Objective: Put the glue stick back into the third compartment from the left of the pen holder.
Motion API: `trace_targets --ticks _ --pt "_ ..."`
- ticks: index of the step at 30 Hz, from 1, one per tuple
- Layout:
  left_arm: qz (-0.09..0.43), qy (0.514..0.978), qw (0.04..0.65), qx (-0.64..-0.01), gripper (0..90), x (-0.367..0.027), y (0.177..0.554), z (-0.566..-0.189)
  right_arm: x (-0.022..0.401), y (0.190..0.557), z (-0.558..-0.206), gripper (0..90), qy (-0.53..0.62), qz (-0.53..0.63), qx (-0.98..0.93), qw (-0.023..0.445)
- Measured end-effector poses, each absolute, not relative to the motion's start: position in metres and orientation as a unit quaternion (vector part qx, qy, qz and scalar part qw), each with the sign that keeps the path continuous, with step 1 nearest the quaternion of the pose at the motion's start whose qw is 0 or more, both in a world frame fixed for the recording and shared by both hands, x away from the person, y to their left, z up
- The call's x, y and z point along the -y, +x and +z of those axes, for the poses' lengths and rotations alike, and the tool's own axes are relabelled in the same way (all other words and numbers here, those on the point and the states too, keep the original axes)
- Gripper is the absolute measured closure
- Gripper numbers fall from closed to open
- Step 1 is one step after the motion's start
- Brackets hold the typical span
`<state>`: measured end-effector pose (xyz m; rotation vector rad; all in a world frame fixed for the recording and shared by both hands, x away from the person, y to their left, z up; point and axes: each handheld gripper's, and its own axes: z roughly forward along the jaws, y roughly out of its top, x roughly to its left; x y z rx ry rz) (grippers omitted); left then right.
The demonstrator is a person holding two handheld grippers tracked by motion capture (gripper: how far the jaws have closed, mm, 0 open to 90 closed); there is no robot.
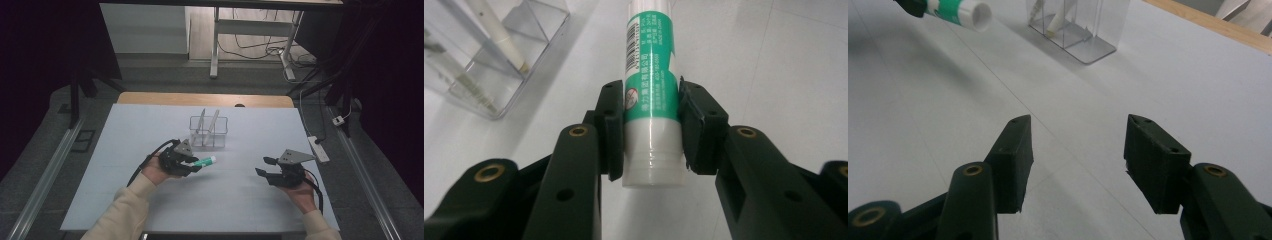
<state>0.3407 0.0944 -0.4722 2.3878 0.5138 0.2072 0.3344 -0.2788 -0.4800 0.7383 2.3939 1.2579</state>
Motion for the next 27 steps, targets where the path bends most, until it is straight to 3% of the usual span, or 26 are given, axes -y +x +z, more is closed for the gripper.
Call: trace_targets --ticks 27 --pt "0.065 0.928 0.325 -0.170 65.0 -0.056 0.347 -0.480 0.225 0.340 -0.472 42.3 0.195 0.428 -0.871 0.145"
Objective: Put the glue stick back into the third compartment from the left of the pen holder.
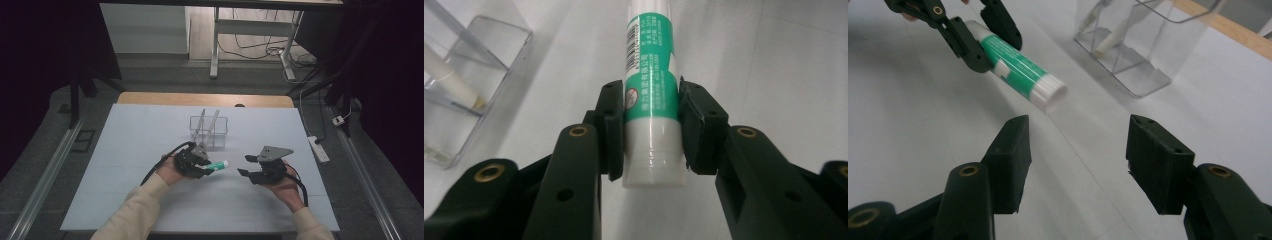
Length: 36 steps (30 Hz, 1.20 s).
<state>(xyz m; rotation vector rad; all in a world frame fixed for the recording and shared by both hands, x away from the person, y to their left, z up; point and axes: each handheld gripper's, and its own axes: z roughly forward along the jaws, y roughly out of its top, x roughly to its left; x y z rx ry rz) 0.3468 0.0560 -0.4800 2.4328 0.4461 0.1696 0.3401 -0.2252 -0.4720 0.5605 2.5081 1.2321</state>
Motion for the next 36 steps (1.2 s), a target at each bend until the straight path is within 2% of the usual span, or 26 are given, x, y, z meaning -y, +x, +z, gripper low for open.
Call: trace_targets --ticks 27,36 --pt "0.042 0.935 0.319 -0.149 64.9 -0.038 0.345 -0.486 0.169 0.339 -0.478 40.0 0.094 0.345 -0.923 0.145" --pt "0.033 0.936 0.322 -0.140 64.9 -0.037 0.343 -0.485 0.161 0.336 -0.485 51.2 0.054 0.304 -0.938 0.156"
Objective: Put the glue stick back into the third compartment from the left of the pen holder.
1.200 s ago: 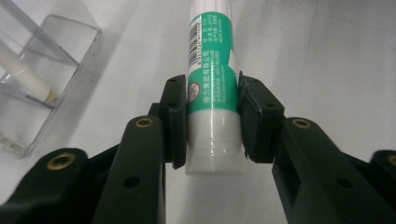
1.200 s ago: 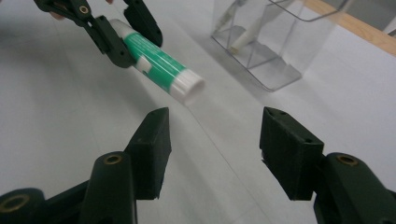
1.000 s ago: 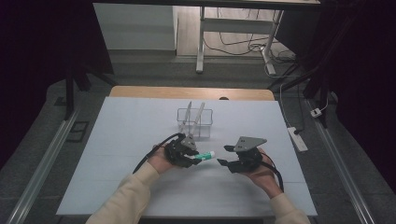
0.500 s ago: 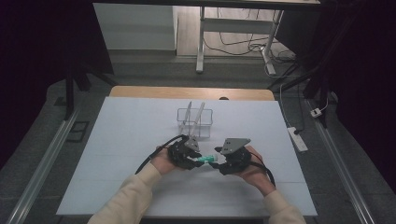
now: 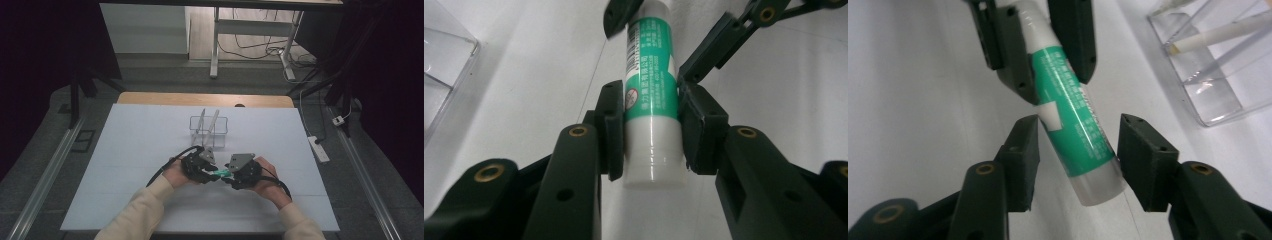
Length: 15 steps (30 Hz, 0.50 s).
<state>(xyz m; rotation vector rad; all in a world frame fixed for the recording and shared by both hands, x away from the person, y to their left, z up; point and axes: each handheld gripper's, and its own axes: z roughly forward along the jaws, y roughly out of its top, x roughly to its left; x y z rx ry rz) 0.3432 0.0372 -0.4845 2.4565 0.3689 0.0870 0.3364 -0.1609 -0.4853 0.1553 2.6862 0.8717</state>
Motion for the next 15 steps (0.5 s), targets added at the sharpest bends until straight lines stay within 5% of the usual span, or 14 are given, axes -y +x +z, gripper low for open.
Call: trace_targets --ticks 15 --pt "0.016 0.927 0.350 -0.133 63.3 -0.0418 0.3415 -0.4792 0.1572 0.3308 -0.4909 63.4 -0.006 0.281 -0.948 0.150"
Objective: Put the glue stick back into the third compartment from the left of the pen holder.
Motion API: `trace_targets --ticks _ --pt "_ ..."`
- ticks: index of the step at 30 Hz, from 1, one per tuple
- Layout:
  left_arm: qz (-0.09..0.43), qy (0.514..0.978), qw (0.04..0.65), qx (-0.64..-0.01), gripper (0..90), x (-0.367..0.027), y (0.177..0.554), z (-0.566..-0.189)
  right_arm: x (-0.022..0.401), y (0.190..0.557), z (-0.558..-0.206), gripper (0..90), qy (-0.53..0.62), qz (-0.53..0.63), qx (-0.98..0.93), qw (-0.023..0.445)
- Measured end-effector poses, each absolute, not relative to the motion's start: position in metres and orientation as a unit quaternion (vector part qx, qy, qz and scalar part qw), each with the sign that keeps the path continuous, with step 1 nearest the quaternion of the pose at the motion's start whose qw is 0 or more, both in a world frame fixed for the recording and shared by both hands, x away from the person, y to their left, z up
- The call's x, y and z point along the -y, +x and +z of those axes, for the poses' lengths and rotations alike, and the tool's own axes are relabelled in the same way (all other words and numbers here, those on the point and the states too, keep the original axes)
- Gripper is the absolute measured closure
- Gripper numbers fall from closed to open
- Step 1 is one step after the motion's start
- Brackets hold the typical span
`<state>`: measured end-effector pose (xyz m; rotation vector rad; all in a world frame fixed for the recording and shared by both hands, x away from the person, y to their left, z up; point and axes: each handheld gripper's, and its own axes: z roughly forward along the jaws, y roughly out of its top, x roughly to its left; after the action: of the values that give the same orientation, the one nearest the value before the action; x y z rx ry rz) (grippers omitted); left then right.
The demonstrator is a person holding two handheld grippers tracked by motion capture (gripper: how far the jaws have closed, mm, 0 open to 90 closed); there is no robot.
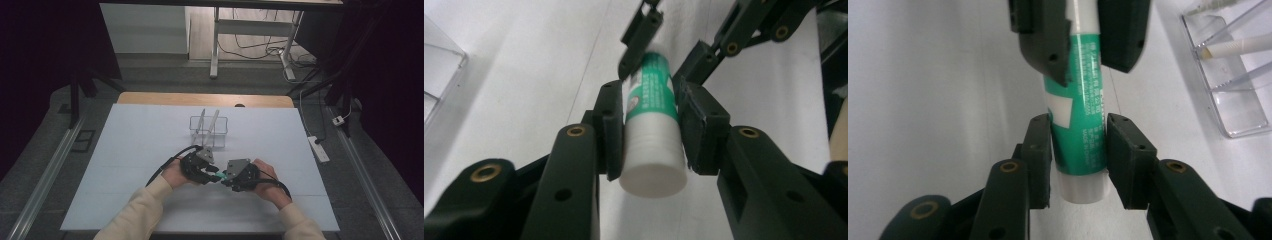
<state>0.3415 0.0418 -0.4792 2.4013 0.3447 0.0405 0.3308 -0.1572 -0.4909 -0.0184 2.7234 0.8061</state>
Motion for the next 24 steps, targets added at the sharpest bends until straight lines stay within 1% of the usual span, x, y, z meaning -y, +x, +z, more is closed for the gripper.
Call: trace_targets --ticks 5,10,13,19,24 --pt "0.035 0.919 0.365 -0.147 58.5 -0.045 0.341 -0.477 0.159 0.331 -0.491 65.2 -0.010 0.286 -0.947 0.145" --pt "0.052 0.905 0.385 -0.172 43.3 -0.052 0.342 -0.473 0.163 0.333 -0.491 65.3 0.005 0.299 -0.944 0.139" --pt "0.059 0.896 0.399 -0.185 38.3 -0.058 0.343 -0.472 0.167 0.335 -0.490 65.3 0.024 0.316 -0.938 0.142" --pt "0.063 0.877 0.426 -0.214 32.7 -0.071 0.343 -0.471 0.174 0.338 -0.485 65.3 0.057 0.343 -0.925 0.152" --pt "0.063 0.862 0.446 -0.234 31.9 -0.080 0.343 -0.472 0.179 0.340 -0.482 65.3 0.084 0.373 -0.910 0.160"
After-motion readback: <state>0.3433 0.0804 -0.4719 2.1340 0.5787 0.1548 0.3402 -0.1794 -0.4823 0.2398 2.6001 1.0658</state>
